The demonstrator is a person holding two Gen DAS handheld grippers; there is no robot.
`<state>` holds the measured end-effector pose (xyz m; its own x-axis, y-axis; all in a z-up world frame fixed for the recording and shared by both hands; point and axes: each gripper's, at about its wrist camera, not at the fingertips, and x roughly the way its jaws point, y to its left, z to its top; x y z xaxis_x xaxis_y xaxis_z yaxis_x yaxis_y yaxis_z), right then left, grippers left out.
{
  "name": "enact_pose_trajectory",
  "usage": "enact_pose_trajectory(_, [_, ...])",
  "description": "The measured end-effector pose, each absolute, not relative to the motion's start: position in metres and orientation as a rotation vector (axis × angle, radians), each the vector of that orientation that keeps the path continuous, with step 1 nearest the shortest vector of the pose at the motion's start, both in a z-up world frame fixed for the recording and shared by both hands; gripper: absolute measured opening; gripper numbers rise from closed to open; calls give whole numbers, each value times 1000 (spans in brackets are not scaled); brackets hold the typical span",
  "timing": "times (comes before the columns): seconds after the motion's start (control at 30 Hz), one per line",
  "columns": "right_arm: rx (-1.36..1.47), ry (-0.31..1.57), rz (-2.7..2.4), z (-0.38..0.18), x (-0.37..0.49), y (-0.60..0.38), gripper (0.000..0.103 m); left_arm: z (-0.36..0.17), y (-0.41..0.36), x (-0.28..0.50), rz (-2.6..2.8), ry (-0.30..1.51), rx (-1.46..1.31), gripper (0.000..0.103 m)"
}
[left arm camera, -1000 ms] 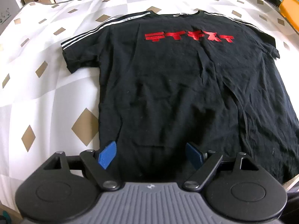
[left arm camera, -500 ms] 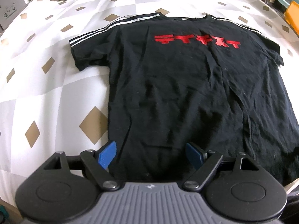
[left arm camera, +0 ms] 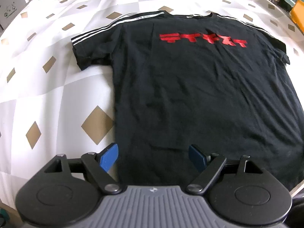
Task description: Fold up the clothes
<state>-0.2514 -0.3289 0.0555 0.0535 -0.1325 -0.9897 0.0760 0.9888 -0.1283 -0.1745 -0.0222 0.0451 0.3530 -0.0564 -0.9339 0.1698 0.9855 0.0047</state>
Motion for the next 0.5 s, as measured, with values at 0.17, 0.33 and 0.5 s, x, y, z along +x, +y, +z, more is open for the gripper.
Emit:
enact_pose_trajectory(0.17, [-275,1510,-293,54,-255,-320,10,40,-22,-173,-134,1219,136,81])
enact_pose_trajectory(0.33, [-165,1417,-272,79,-257,-316,44,43,-19,-172,-140,1202,111,81])
enact_pose_trajectory(0.5, [-65,1290,26,106,-262,-273,51,42,-31,-178,-199,1194,119,81])
